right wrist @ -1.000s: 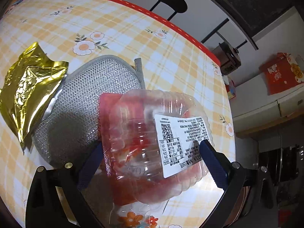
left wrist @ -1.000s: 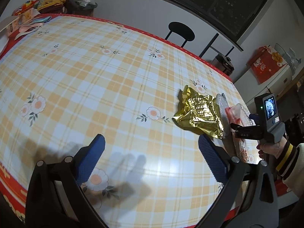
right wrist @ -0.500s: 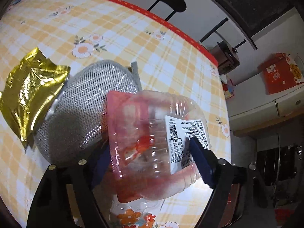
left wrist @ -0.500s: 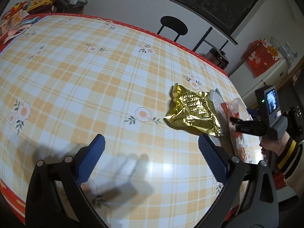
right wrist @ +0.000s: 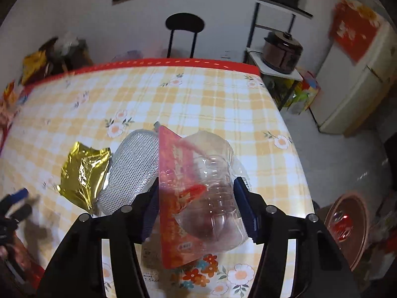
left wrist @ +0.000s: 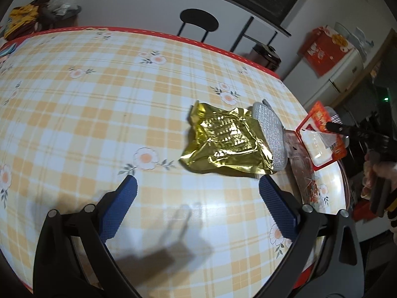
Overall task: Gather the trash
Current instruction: 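Grasp the red-labeled clear plastic box with the right tool and lift it, then close the left tool on the gold foil wrapper while the right tool holds the box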
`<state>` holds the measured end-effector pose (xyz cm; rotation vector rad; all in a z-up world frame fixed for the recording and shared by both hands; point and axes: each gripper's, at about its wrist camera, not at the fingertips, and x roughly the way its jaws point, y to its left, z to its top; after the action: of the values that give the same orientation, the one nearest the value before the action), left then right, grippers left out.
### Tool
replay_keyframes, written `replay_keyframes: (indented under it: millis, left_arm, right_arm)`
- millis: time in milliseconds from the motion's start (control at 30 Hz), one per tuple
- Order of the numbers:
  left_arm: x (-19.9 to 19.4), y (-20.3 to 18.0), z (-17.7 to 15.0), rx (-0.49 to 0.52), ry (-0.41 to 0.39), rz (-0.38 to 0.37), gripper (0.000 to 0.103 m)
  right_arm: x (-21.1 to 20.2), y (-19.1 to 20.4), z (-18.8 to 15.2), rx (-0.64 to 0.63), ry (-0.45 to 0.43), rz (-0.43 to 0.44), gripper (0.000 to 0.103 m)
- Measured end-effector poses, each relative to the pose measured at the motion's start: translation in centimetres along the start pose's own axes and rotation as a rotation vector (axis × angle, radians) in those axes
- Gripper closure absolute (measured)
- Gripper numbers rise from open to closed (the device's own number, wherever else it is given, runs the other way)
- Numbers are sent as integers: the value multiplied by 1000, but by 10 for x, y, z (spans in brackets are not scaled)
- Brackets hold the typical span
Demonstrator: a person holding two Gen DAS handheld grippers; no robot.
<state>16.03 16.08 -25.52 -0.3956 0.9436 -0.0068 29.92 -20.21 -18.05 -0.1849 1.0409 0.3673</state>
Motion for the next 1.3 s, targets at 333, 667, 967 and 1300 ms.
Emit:
replay_keyframes:
  millis: [333,667,967,1300]
  left_arm:
    - [31,-21,15,44,58,-36,6]
    - [64,-40,17,255,85,14,6]
    - [89,-54,0,501,111,128,6]
    - [106,-71,7,649,77,198,6]
  right_arm:
    - [-17,-35,-20,143,-26,14,48]
    - [-20,-48,-27,196,-41,27,48]
    - [-19,-54,-26,225,-48,40,47]
    - [-19,-56,-25,236,-52,48,47]
